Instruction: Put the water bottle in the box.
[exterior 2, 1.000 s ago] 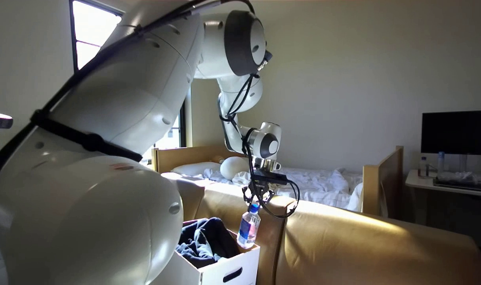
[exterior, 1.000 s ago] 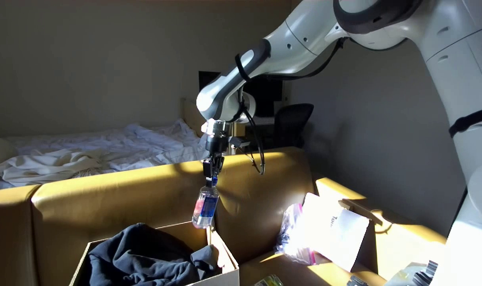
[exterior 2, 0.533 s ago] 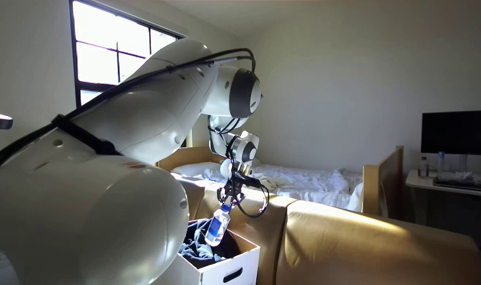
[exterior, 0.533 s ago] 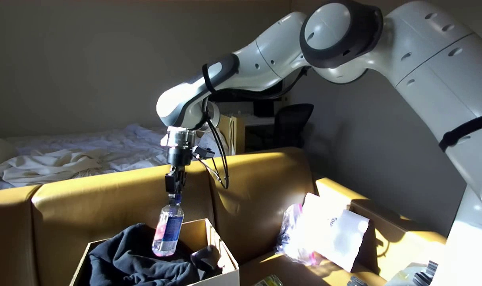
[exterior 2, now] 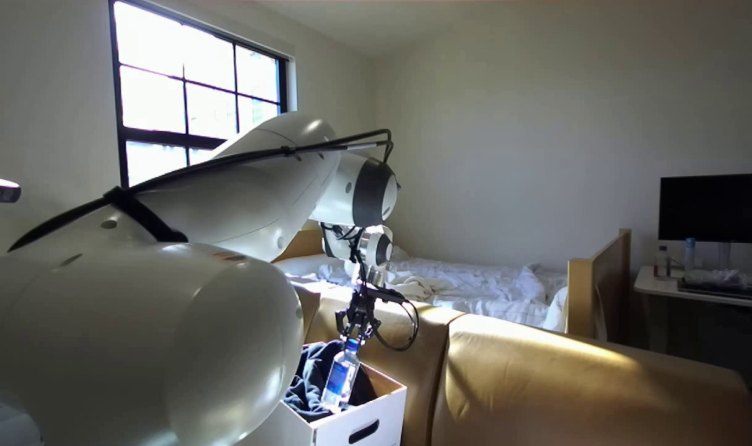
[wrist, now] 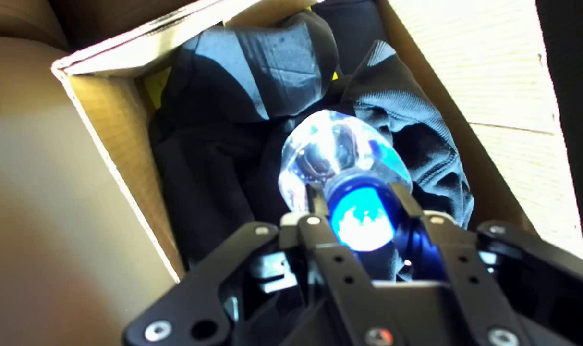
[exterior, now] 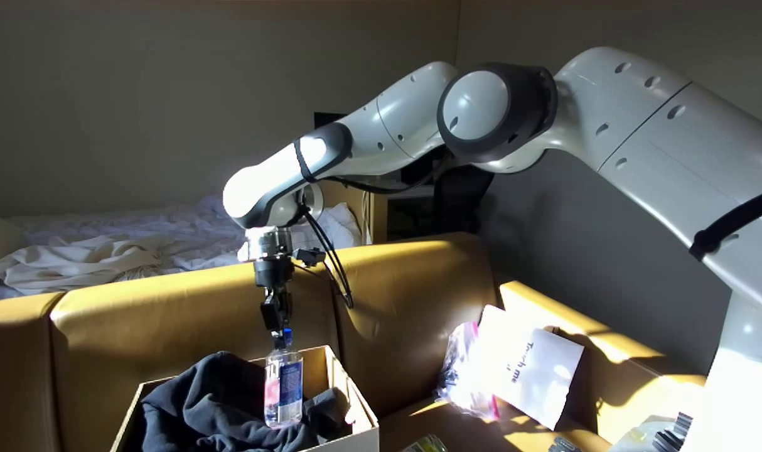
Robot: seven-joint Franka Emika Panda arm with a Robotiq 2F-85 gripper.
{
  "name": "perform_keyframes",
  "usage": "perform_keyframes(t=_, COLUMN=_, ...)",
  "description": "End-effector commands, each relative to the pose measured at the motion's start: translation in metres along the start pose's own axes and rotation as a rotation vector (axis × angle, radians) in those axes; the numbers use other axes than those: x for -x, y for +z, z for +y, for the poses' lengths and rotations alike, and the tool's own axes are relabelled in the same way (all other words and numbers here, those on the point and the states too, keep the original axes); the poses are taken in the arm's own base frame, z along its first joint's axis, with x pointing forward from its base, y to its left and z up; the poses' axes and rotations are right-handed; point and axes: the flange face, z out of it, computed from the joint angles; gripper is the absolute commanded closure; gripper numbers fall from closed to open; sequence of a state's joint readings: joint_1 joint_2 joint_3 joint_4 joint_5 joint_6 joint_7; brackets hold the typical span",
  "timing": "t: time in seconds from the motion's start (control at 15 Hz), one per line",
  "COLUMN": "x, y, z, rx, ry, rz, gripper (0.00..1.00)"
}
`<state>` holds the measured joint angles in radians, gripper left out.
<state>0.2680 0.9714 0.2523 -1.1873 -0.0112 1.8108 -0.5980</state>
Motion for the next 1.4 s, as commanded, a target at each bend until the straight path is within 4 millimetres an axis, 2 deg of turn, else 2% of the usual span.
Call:
perform_keyframes(t=0.0, x=-0.002, y=0.009, z=0.018, rx=-0.016, ry=0.019, rz=-0.046, gripper=0.86)
perform_keyframes(t=0.2, x=-0.005, y=0.007, z=0.030, rx=0.027, ry=0.043, rz=-0.042, gripper=0.86)
perform_keyframes(t=0.4, x=-0.013, y=0.007, z=0.029, rx=0.078, ry=0.024, rz=-0.042, gripper=0.86)
perform_keyframes(t=0.73, x=-0.025, y=-0.012, z=0.030, rx=0.249, ry=0.016, rz=-0.056, gripper=0.86)
perform_keyframes(t=0.87, x=-0.023, y=-0.015, z=0.036, rx=0.258, ry=0.039, rz=-0.049, gripper=0.86)
perform_keyframes(t=1.2, x=-0.005, y=0.003, z=0.067, rx=0.168, ry=0.150, rz=0.022, gripper=0.86)
perform_keyframes(t=1.33, x=-0.003, y=0.012, z=0.074, rx=0.130, ry=0.176, rz=0.049, gripper=0.86)
